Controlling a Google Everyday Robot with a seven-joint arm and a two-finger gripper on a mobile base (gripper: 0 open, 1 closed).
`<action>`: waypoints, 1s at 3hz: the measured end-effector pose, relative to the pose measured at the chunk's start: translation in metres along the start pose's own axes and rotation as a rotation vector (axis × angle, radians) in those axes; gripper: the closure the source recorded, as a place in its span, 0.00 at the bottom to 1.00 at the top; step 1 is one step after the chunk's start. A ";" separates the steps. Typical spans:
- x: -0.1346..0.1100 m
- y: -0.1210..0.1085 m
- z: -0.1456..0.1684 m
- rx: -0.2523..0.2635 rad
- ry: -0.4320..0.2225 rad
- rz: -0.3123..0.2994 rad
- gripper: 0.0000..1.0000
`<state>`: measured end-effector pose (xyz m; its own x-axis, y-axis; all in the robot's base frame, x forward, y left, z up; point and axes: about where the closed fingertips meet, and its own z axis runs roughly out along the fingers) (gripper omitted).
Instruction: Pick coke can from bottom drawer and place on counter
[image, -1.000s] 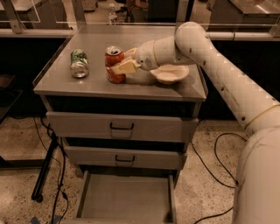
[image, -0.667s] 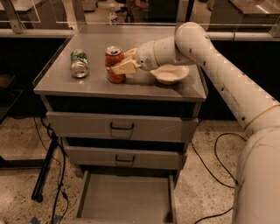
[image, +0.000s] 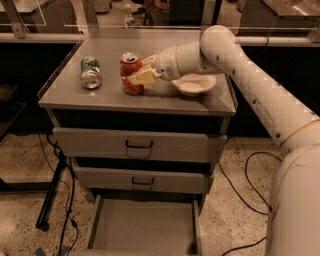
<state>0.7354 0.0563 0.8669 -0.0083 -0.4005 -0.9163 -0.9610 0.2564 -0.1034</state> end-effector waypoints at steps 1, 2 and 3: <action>0.000 0.000 0.000 0.000 0.000 0.000 0.37; 0.000 0.000 0.000 0.000 0.000 0.000 0.06; 0.000 0.000 0.000 0.000 0.000 0.000 0.00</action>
Offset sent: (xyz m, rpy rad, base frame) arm 0.0000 0.0000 0.0000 0.0000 0.0000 0.0000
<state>0.7353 0.0564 0.8669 -0.0083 -0.4005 -0.9163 -0.9611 0.2562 -0.1033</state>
